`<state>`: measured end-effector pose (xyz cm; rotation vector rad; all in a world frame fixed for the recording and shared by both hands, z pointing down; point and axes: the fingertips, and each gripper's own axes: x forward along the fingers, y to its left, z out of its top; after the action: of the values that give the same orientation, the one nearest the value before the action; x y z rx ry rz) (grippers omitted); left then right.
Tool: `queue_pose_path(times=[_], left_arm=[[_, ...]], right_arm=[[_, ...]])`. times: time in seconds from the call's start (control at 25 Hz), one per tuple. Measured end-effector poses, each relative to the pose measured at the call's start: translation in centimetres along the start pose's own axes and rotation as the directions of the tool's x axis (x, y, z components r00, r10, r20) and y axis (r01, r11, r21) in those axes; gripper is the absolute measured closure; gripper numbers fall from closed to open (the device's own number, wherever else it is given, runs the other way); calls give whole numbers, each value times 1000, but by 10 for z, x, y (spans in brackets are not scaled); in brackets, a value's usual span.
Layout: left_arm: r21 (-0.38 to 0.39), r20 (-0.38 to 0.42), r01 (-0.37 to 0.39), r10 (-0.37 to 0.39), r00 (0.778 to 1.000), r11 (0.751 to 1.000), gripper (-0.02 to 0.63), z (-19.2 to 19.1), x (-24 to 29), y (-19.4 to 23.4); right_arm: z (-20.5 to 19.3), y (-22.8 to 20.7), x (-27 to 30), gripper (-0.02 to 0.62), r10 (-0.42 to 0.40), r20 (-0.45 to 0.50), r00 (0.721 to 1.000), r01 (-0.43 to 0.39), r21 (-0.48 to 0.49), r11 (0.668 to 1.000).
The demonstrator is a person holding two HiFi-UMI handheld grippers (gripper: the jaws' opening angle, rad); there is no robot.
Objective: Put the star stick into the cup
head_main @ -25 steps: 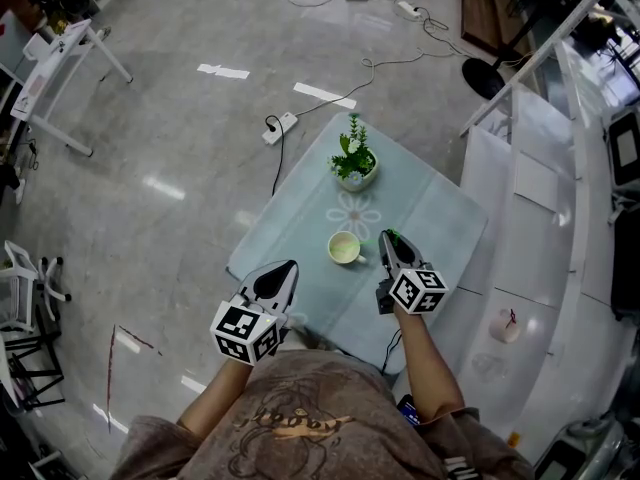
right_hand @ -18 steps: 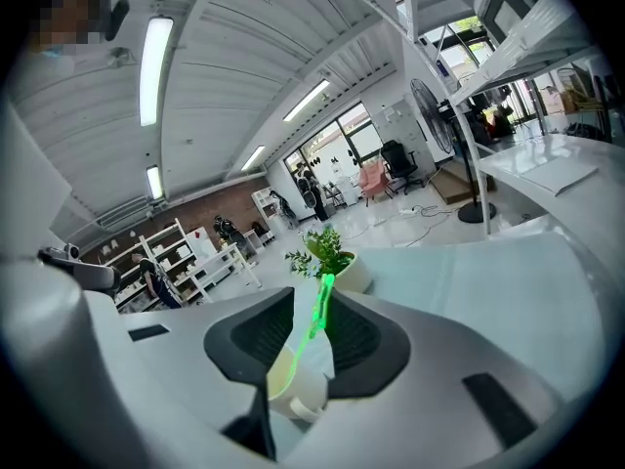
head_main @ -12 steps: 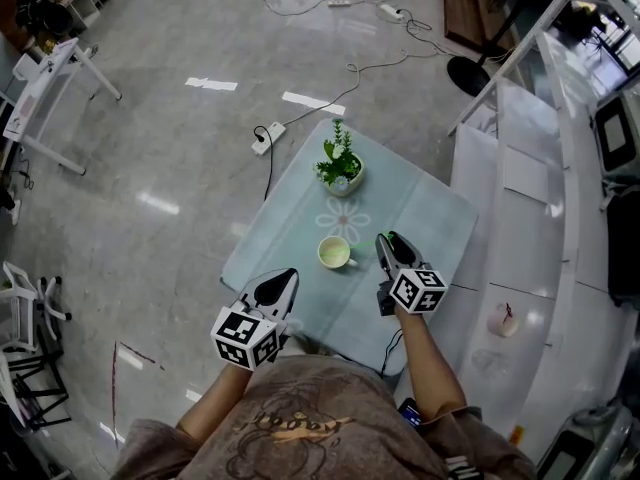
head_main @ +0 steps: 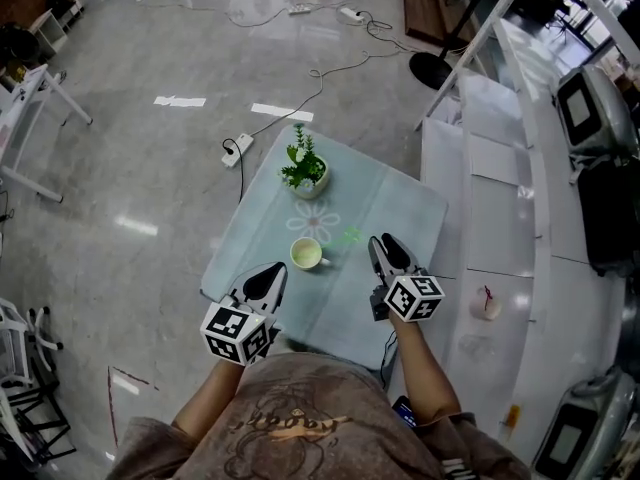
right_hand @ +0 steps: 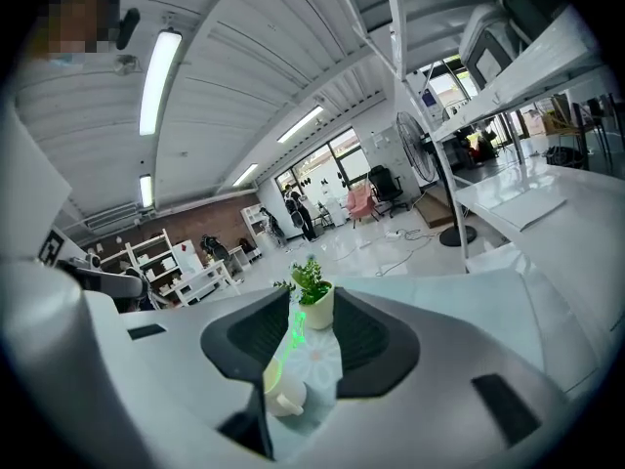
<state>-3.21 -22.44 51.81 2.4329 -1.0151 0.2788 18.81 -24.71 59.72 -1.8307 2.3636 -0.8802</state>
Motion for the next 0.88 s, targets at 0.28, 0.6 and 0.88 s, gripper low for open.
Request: queue_pose_path(times=[0.28, 0.6, 0.88], left_arm=[[20, 28, 53, -53, 998, 998, 586, 10, 9, -13], [34, 54, 73, -74, 996, 997, 586, 21, 7, -23], [39, 83, 83, -86, 993, 996, 586, 35, 2, -25]], right_arm=[[27, 26, -36, 463, 19, 49, 999, -15, -82, 997], [58, 58, -71, 472, 12, 102, 995, 4, -153, 988], [62, 75, -90, 480, -1, 119, 993, 23, -185, 983]])
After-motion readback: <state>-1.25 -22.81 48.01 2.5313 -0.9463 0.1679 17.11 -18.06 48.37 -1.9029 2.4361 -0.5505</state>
